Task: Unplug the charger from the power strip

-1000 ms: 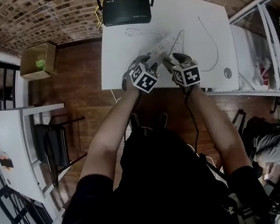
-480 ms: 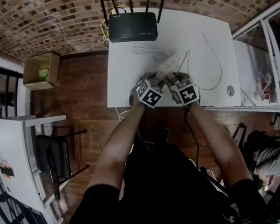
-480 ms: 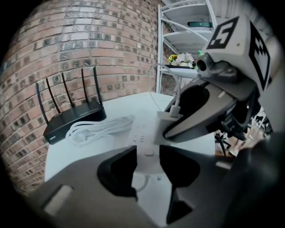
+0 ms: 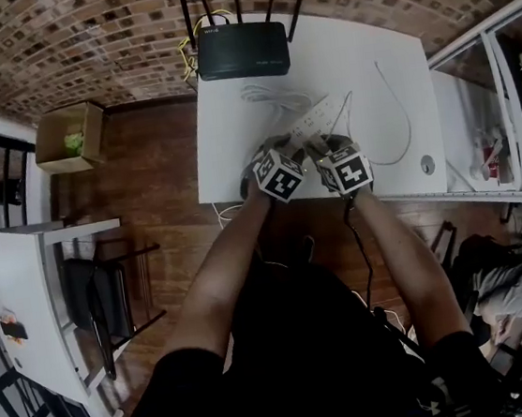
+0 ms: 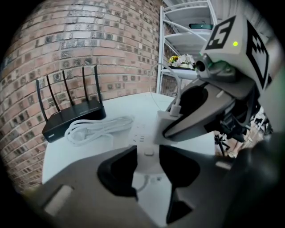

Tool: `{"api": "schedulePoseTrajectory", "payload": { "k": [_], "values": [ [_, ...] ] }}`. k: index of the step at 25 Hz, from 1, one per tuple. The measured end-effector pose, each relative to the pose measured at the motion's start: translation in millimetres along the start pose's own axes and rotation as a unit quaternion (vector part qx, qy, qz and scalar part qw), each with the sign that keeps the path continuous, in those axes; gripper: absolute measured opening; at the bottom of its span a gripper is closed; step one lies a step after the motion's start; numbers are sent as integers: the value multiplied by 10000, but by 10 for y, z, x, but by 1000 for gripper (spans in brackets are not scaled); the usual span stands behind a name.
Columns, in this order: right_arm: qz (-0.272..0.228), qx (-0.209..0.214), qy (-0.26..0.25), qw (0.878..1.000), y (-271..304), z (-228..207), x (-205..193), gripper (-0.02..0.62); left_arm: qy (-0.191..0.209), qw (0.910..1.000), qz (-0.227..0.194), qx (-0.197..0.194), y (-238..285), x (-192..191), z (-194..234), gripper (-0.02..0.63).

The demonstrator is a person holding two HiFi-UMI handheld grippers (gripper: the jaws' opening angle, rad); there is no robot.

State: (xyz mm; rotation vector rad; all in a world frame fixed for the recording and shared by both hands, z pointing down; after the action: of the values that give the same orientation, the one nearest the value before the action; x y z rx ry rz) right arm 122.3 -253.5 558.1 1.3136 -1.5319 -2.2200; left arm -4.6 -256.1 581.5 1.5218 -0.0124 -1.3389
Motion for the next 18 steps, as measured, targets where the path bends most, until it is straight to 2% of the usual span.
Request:
{"api": "schedulePoseTrajectory", "payload": {
  "k": [5,9,13,18],
  "values": [
    [-50,-233,-393,9989,-83,90,136,140,24,9999,109,-40,16,53,5,160],
    [-77,-81,73,9999,-24,-2,-11,140,73,9999,84,-79,14,45,15,160],
    [-13,-27,-55,10000,-18,-14,-9,141,89,9998,122,-104,26,42,16,160],
    [-45,34,143,9999,-23,-27,-11,140,88,9998,126,-119,34,55,15,158]
  ]
}}
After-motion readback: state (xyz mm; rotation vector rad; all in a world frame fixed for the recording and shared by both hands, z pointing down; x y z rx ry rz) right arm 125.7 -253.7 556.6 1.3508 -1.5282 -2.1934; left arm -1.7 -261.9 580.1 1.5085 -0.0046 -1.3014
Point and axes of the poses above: the fingertips, and each gripper's own axes: y forward along the fingers, z to its left, x out of its top, the point moved 10 cm from there along -y, backward along the fingers, and after that the axes turned 11 degrees about -y, right-handed, at the moved point
